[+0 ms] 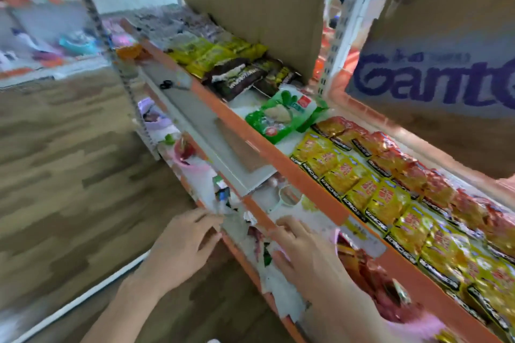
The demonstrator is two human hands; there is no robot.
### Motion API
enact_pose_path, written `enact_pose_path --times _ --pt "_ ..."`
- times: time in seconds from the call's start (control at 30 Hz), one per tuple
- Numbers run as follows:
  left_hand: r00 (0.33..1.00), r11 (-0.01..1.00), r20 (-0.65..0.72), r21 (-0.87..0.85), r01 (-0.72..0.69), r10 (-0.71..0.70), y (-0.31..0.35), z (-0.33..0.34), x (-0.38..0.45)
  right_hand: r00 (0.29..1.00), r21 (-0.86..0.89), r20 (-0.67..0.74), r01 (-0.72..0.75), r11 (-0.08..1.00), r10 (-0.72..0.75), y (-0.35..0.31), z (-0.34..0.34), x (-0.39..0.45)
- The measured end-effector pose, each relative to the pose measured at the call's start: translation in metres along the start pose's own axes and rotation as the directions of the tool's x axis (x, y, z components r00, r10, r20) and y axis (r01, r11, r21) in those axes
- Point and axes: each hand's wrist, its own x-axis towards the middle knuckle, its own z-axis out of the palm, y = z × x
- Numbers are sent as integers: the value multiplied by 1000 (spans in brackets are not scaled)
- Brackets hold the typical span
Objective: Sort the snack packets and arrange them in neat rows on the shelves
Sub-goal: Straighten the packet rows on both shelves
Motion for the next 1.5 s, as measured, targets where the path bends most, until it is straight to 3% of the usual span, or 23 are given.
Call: enact_pose_path --times 0.17,0.3,0.47,0.67,0.83,0.9,1.07,1.2,1.33,1.5 --pt "983 985 -87 41 168 -164 -84 -44 -25 983 27 85 160 987 -162 -68 30 82" --pt "960 962 -64 1 274 -273 -135 -62 -18 955 27 165 246 969 -247 -98 35 148" --pt "951 952 -61 24 306 -304 -190 -69 24 965 21 74 250 968 -251 -100 53 243" --pt "955 948 -37 113 298 -296 -284 -127 129 962 62 73 260 964 -264 -115 63 375" --pt "959 960 -153 112 258 -240 -343 -183 214 951 42 -15 309 950 -309 -139 49 473" --pt "956 966 -171 62 251 -237 -365 -185 231 962 23 -21 272 962 -271 -145 50 505" --pt "963 964 -64 -62 257 -261 -424 -167 260 972 -66 -75 217 974 -222 -152 55 579" --pt "990 989 1 -45 141 -141 -499 -183 323 992 -114 -103 64 991 -76 -152 73 642" --pt "997 998 -45 2 63 -63 -578 -239 395 990 -55 -129 -66 996 59 -185 88 703" --pt "1000 997 -20 -77 9 -10 -637 -274 461 982 134 -151 -96 986 116 -232 96 769"
